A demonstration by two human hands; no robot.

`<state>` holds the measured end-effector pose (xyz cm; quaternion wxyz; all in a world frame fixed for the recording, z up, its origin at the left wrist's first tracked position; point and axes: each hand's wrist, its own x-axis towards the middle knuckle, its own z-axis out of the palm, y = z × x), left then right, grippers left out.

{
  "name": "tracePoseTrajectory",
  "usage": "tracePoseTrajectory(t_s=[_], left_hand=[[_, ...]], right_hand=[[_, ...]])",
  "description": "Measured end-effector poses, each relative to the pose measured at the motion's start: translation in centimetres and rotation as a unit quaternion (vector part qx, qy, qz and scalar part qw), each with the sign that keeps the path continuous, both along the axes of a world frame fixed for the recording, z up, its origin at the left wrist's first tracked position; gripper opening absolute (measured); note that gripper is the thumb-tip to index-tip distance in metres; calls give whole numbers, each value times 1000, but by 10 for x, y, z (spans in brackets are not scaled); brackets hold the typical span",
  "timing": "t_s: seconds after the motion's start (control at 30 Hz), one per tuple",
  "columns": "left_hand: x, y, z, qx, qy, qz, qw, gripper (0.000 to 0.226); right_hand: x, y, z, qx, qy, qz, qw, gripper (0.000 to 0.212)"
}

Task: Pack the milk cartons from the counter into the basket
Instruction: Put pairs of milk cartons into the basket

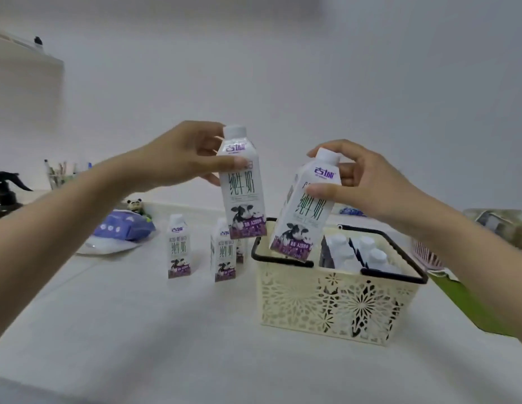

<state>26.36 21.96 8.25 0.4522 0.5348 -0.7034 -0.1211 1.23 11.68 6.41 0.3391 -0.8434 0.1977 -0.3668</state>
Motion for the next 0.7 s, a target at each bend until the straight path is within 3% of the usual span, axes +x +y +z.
tracePoseTrajectory(t_s=[0.2,0.47,0.7], left_hand=[[-23,-70,8,30,-18,-41,999,32],[-23,-151,-49,140,-33,-29,989,48],[-17,-178,-83,191,-43,-33,980,38]], right_hand=[[-3,-50,14,-37,49,-33,998,47],[17,-120,-48,-63,143,-63,986,53],[30,-143,-76,-50,206,-66,975,57]])
